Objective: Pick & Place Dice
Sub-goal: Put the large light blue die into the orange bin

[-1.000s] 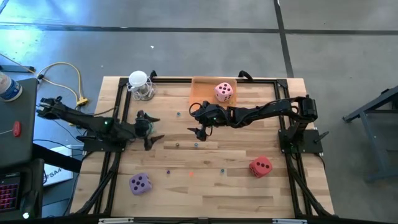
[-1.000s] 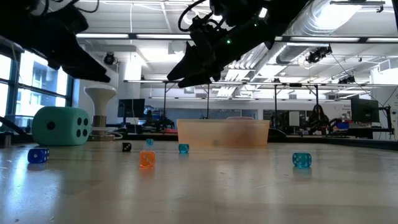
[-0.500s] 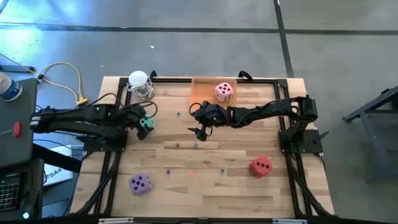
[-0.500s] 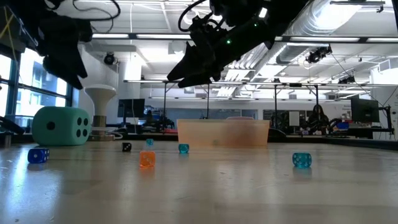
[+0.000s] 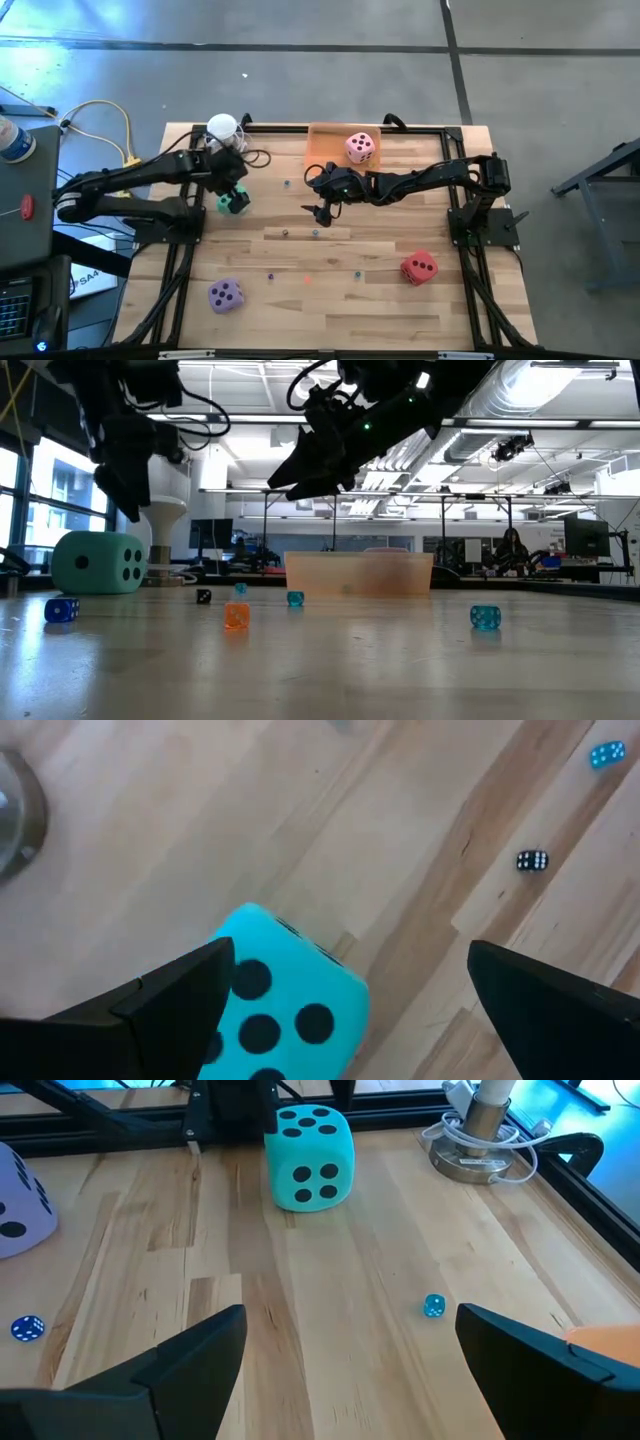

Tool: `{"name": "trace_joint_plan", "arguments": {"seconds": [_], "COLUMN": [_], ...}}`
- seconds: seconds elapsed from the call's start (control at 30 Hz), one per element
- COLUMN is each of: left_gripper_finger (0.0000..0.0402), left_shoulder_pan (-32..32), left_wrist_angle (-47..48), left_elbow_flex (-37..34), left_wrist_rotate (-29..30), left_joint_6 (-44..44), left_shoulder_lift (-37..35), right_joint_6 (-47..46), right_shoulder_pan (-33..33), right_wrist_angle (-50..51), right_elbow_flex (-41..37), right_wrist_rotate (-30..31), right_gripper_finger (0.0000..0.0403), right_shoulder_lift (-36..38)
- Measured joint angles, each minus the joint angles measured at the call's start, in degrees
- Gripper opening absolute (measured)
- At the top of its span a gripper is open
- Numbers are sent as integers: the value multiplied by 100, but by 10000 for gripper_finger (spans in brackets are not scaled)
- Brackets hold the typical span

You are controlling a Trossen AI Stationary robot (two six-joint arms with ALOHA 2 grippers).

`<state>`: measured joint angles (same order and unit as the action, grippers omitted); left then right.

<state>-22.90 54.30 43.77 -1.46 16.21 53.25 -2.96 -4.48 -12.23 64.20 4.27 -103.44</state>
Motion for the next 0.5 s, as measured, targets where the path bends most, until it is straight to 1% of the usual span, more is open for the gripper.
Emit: {"name": "trace_joint_plan", "arguments": {"seconds": [0.03,0.13,0.2,0.3,0.4,0.5], "left_gripper_finger": [389,389,389,389,389,389], "left_shoulder_pan": [1,135,288,478,587,610], "left_wrist_angle": [86,362,563,661,977,1420], "left_elbow_flex": [92,379,442,458,458,458], "left_wrist_rotate": [43,336,483,632,742,1215], "left_joint_6": [-209,-1453,-2010,-2471,-3039,-3413], "left_shoulder_lift": [46,130,132,120,118,118], "right_joint_6": [0,0,5,9,13,17], "right_shoulder_pan": [1,1,-1,1,1,0], "right_wrist_angle": [0,2,2,4,10,13], "right_elbow_flex": [0,0,0,0,0,0], "right_wrist_rotate": [-2,0,0,0,0,0], "right_gripper_finger": [353,353,353,353,353,353], "right_shoulder_lift": [0,0,0,0,0,0]}}
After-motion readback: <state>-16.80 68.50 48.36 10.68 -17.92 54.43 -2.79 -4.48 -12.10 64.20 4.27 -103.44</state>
